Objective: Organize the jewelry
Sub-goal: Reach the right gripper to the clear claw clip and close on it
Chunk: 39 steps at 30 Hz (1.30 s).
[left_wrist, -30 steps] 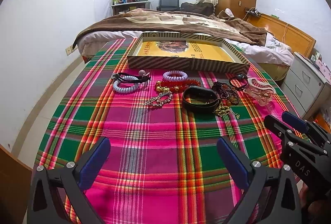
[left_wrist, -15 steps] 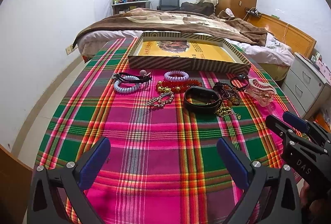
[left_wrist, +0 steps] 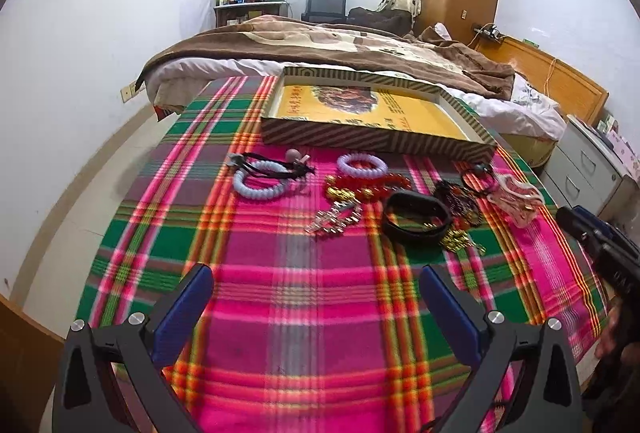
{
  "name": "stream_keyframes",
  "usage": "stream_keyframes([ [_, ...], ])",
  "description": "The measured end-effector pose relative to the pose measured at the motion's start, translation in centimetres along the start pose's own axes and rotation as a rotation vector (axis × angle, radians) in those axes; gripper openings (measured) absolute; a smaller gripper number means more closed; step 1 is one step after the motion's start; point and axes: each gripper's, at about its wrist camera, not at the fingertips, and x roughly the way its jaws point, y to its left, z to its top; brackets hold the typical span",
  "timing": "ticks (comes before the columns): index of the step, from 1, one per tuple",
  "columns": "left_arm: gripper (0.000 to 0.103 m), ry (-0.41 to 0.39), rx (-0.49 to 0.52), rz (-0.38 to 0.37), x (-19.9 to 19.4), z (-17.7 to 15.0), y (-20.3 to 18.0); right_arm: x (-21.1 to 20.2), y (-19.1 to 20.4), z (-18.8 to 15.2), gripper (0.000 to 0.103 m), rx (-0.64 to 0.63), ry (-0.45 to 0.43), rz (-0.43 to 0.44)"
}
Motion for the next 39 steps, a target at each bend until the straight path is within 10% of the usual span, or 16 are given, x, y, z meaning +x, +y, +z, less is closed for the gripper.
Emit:
stream_keyframes([
  [6,0.103,0.031,-0.026,-0.113,1.2,1.1,1.6,2.8,-2.6,1.4,0.053,0.012,0.097,0.04],
  [22,0.103,0.091,-0.039,-0.105,4.0,2.0,2.5,5.2,-2.3,2.8,0.06,-0.194,0.093,0.192],
  [39,0.103,0.174,-0.037,-0.08,6.5,1.3,2.7,8.4,1.1,1.6,0.059,-0.443,0.222,0.02],
])
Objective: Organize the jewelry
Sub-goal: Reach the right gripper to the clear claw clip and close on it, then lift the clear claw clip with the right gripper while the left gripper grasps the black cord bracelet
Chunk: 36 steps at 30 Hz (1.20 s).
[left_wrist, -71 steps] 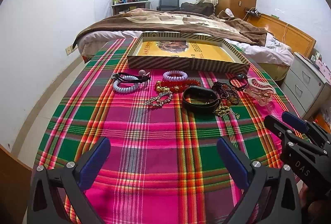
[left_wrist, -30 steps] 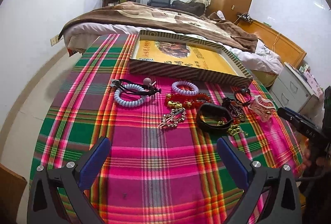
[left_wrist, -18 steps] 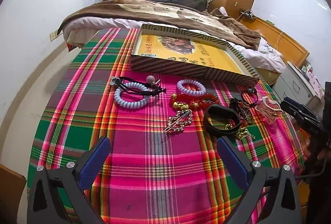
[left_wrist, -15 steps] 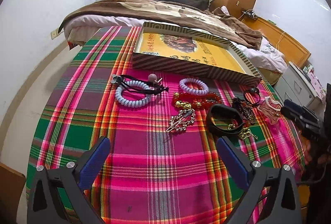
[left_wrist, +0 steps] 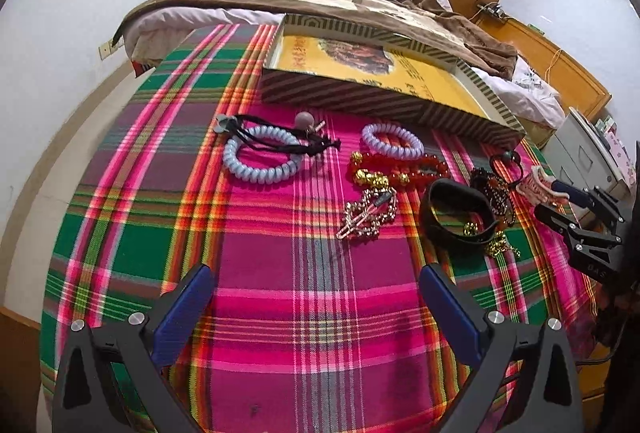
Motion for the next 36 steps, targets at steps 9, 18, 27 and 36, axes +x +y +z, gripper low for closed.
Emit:
stream_keyframes([
  [9,0.103,-0.003,0.032,0.027,0.2,-0.3,-0.4,0.8,0.4,-0.1,0.059,-0.011,0.048,-0.09],
  [18,0.103,-0.005,0.036,0.042,0.2,-0.4,-0.6,0.5,-0.2,-0.1,0.036,0.055,0.019,-0.107],
  [27,0.093,-0.022,-0.033,0.011,-0.5,0.3,1.1,-1.5,-1.3,-0.3,0.015,0.184,-0.073,-0.076],
  [36,0.09,-0.088,-0.073,0.078,-1.5,3.5,3.8,-2.6,-2.6,-0.3,0.015,0.296,-0.12,-0.046],
])
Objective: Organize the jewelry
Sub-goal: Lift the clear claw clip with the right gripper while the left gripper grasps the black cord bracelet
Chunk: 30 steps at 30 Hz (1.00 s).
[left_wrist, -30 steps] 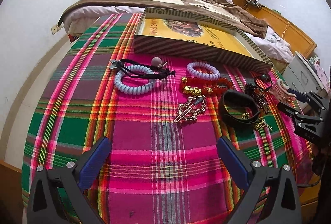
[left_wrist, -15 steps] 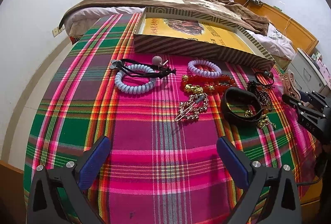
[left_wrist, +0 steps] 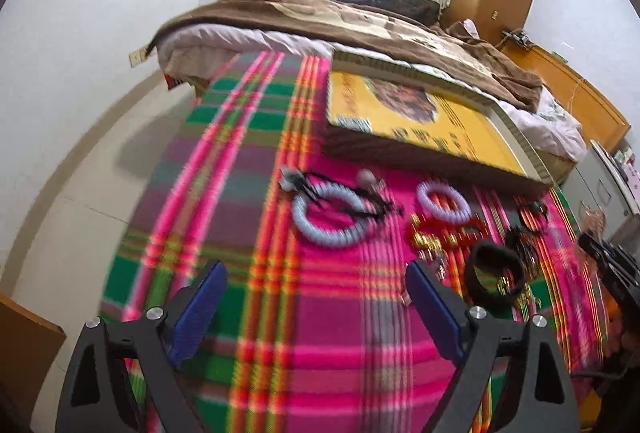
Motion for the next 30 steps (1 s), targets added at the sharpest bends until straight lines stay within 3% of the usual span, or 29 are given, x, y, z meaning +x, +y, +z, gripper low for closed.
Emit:
stream_keyframes([
  [4,0.081,-0.013,-0.009,0.028,0.8,2.0,0.8,-1.0,-0.1,0.4,0.015,0.019,-0.034,0.006],
  [11,0.075,0.004,-0.014,0.064,3.3,4.5,1.7,-1.2,0.4,0.8,0.015,0.024,-0.049,0.011],
  [14,0.059,0.023,-0.019,0.06,4.3,5.0,1.6,-0.9,0.6,0.9,0.015,0.022,-0.046,0.019],
  [20,0.059,0.049,0.042,0.047,5.6,5.4,0.3,-0.4,0.7,0.9,0.015,0.027,-0.037,0.026],
  [24,0.06,0.094,0.067,0.078,7.2,5.7,0.1,-0.3,0.8,1.1,0.015,0.024,-0.036,0.03],
  [30,0.058,0.1,0.088,0.043,7.4,5.8,-0.6,0.0,0.8,1.2,0.015,0.027,-0.035,0.033],
])
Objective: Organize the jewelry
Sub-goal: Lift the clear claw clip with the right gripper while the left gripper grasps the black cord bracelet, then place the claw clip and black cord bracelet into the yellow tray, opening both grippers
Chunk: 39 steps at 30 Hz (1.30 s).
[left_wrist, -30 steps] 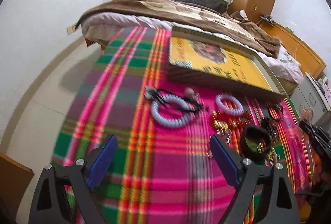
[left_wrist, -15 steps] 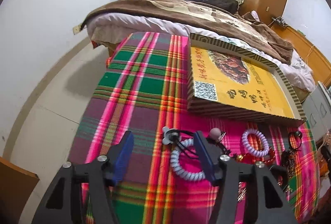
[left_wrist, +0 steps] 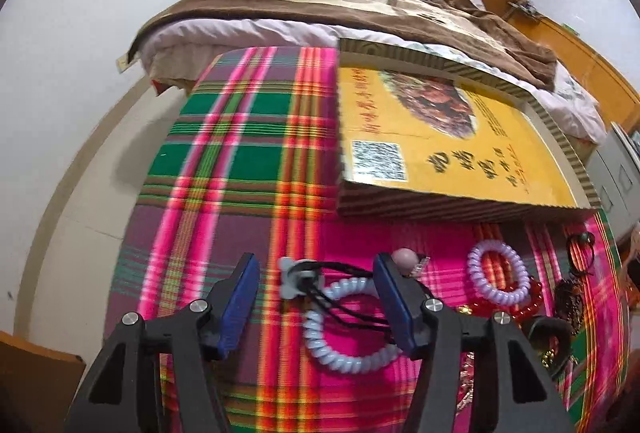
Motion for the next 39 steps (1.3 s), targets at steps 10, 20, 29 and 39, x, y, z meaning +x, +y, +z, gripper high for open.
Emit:
stream_keyframes([
  [10,0.022,-0.001,0.018,-0.015,0.6,0.4,-1.0,0.4,-0.2,-0.2,0.015,0.008,0.006,0.005],
  [20,0.022,-0.067,0.03,-0.06,-1.3,0.6,-1.9,0.4,-0.5,-0.1,0.015,0.016,-0.002,0.001],
  [29,0.022,-0.126,0.051,-0.108,-4.5,1.0,-3.3,-0.7,-0.4,1.2,0.015,0.005,-0.031,0.004],
  [39,0.022,-0.195,0.089,-0.144,-7.9,4.2,-4.9,-1.3,-1.3,5.4,0.015,0.012,-0.073,0.03],
])
